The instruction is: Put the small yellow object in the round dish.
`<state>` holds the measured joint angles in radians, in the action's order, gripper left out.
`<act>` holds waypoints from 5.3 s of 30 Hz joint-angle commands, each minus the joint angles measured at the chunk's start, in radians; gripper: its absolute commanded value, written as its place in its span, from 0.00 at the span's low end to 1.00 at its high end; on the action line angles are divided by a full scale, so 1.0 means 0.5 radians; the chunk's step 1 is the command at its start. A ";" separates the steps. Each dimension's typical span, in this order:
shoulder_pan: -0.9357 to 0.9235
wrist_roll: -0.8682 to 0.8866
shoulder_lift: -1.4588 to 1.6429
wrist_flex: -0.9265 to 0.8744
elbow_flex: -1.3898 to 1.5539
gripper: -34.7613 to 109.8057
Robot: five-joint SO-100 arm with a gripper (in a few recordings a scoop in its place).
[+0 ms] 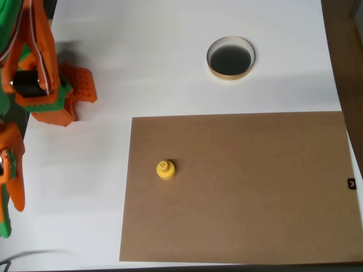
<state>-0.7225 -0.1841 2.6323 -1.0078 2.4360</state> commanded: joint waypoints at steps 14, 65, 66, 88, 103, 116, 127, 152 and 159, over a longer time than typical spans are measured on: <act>0.365 -0.270 -0.491 -0.163 -0.414 0.41; 1.709 -0.064 -1.727 -0.500 -0.963 0.41; 1.721 -0.058 -1.730 -0.485 -0.942 0.41; 1.829 -0.006 -1.893 -0.276 -0.810 0.40; 1.782 -0.055 -2.074 -0.227 -0.951 0.39; 1.740 -0.064 -2.056 -0.255 -0.994 0.28; 1.736 -0.064 -2.013 -0.365 -1.132 0.24; 2.335 -0.433 -1.954 -1.043 -1.816 0.24; 2.740 -0.362 -2.043 -1.040 -1.853 0.24</act>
<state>0.5507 -0.3789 1.5785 -1.5263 1.5723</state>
